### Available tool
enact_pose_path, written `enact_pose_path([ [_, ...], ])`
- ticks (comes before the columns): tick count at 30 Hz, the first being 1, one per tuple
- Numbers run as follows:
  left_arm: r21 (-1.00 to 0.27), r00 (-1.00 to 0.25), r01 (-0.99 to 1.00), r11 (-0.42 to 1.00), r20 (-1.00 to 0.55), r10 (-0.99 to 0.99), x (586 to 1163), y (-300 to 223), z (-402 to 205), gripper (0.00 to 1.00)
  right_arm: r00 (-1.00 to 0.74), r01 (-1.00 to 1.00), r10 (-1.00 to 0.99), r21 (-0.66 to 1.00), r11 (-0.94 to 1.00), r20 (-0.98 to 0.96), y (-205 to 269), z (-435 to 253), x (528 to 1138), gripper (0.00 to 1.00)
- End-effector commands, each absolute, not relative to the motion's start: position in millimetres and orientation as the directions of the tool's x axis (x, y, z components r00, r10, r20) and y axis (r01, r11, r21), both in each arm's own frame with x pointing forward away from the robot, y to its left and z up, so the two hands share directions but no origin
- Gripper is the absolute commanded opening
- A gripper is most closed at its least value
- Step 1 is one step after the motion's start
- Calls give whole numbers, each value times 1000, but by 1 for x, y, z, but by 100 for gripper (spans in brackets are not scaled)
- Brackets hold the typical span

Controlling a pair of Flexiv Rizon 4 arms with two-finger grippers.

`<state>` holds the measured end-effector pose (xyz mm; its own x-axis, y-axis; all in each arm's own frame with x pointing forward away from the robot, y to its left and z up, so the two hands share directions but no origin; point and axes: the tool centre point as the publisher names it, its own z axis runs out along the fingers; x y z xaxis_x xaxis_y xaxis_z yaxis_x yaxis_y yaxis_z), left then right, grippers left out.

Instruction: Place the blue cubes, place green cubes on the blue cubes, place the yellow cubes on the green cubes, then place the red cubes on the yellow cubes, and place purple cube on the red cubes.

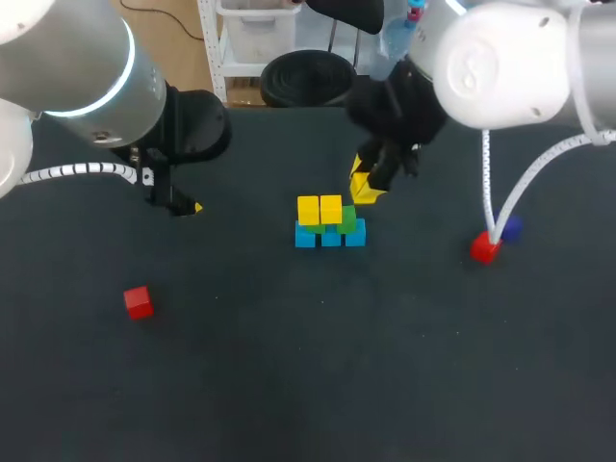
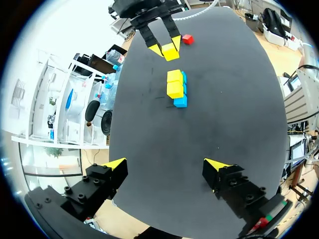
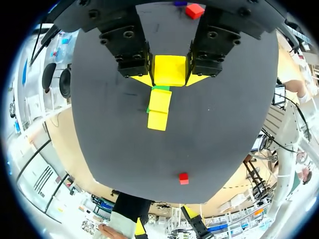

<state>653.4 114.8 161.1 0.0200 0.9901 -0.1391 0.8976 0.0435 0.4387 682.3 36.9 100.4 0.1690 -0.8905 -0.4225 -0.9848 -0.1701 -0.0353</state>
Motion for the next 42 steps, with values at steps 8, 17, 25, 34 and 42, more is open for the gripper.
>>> enact_pose_path([
  [8, 439, 17, 897, 45, -136, 991, 654, 114, 161, 100, 160, -986, -899, -19, -167, -408, 40, 92, 683, 0],
  [17, 439, 17, 897, 45, -136, 991, 654, 114, 161, 100, 141, -989, -909, -10, -149, -393, 41, 88, 684, 0],
  [25, 439, 17, 897, 45, -136, 991, 654, 114, 161, 100, 88, -995, -920, 6, -97, -381, 43, 83, 683, 0],
  [34, 439, 17, 897, 45, -136, 991, 654, 114, 161, 100, 41, -998, -929, 34, -58, -367, 42, 79, 678, 0],
  [42, 439, 17, 897, 45, -136, 991, 654, 114, 161, 100, 25, -998, -937, 39, -41, -350, 39, 77, 679, 0],
])
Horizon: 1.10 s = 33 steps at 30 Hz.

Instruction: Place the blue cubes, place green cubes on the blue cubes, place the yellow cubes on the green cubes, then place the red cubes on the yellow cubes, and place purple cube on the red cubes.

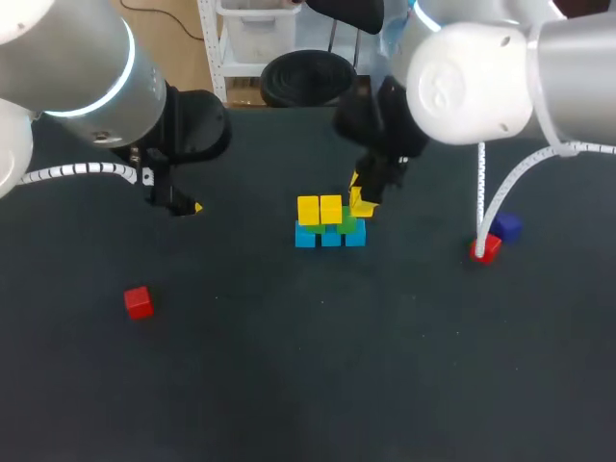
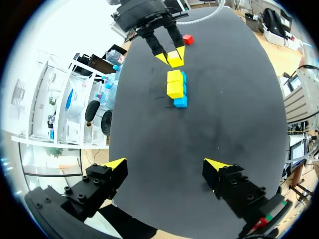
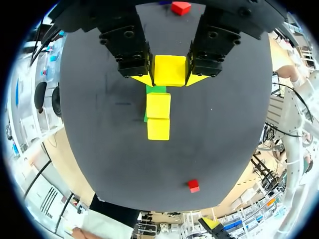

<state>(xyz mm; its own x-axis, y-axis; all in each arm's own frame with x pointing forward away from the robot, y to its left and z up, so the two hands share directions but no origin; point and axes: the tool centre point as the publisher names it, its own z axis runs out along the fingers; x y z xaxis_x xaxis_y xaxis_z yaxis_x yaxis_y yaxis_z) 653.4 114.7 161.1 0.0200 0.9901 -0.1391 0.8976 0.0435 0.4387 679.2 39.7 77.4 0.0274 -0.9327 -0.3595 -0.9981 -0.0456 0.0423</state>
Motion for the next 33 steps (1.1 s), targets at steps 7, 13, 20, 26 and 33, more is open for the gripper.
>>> enact_pose_path([
  [7, 439, 17, 897, 45, -136, 991, 654, 114, 161, 100, 19, -999, -934, 33, -33, -357, 41, 77, 682, 0],
  [13, 439, 17, 897, 45, -136, 991, 654, 114, 161, 100, 23, -999, -933, 29, -36, -359, 43, 78, 684, 0],
  [20, 439, 17, 897, 45, -136, 991, 654, 114, 161, 100, 30, -998, -935, 33, -44, -353, 45, 75, 685, 0],
  [26, 439, 17, 897, 45, -136, 991, 654, 114, 161, 100, 32, -998, -937, 32, -46, -347, 45, 73, 687, 0],
  [33, 439, 17, 897, 45, -136, 991, 654, 114, 161, 100, 34, -998, -938, 33, -48, -345, 46, 71, 688, 0],
])
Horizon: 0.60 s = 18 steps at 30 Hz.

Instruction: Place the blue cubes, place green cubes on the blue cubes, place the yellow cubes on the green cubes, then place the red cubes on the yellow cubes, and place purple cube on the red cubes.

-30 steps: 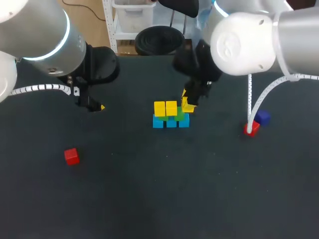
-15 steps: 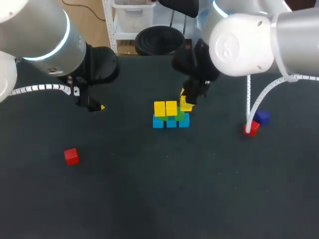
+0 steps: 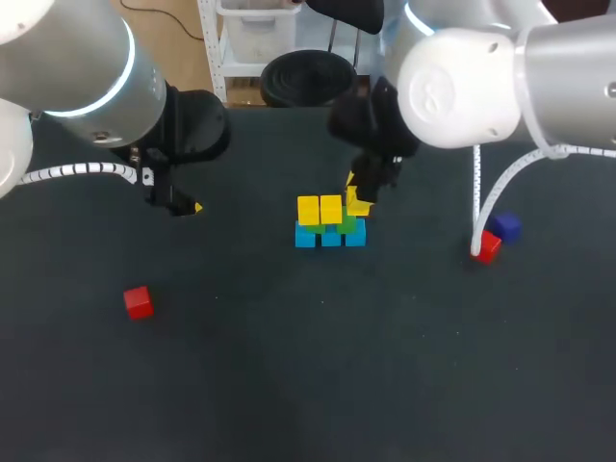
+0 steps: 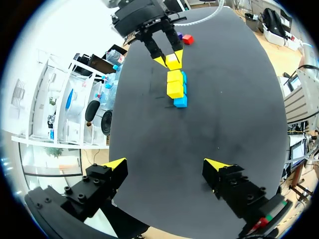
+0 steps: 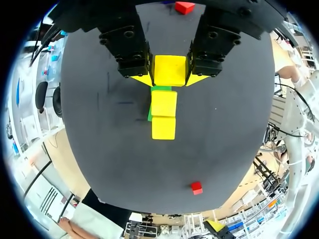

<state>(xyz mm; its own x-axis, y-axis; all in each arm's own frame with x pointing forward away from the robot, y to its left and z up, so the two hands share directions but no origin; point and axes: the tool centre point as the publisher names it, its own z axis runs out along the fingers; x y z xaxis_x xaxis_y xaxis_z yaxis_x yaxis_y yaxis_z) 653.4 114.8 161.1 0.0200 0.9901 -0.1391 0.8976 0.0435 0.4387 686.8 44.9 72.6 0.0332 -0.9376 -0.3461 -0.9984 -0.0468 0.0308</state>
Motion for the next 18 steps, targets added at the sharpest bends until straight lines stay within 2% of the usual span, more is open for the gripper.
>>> enact_pose_path([
  [1, 439, 17, 897, 45, -136, 991, 654, 114, 161, 100, 34, -998, -938, 33, -48, -345, 46, 71, 689, 0],
  [18, 439, 17, 897, 45, -136, 991, 654, 114, 161, 100, 29, -998, -940, 45, -47, -339, 48, 64, 690, 0],
])
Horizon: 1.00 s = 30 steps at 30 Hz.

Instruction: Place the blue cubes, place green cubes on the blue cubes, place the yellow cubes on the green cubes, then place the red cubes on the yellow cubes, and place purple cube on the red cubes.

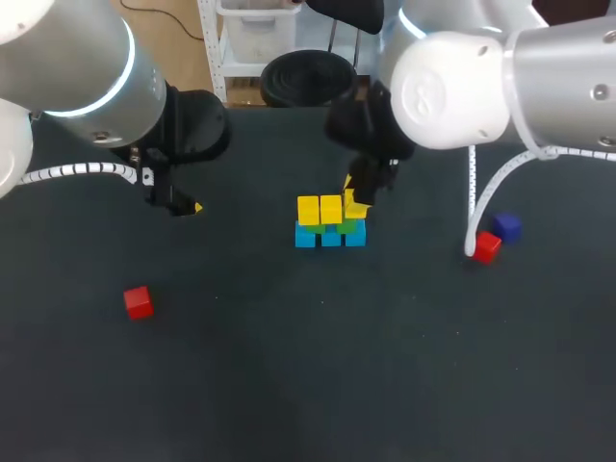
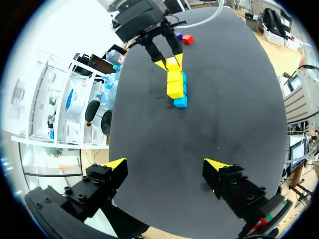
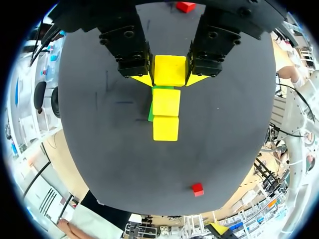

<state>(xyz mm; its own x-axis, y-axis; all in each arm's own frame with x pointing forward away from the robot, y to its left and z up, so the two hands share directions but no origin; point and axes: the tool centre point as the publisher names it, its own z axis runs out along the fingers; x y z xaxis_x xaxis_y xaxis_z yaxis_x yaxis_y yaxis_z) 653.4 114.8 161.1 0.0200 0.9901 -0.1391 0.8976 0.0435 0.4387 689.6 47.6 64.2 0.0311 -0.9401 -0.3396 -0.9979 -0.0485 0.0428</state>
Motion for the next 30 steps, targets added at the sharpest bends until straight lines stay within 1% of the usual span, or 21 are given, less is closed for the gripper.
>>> enact_pose_path([
  [1, 439, 17, 897, 45, -136, 991, 654, 114, 161, 100, 29, -998, -940, 45, -47, -339, 48, 64, 690, 0],
  [30, 439, 17, 897, 45, -136, 991, 654, 114, 161, 100, 25, -998, -944, 50, -44, -330, 49, 57, 692, 0],
])
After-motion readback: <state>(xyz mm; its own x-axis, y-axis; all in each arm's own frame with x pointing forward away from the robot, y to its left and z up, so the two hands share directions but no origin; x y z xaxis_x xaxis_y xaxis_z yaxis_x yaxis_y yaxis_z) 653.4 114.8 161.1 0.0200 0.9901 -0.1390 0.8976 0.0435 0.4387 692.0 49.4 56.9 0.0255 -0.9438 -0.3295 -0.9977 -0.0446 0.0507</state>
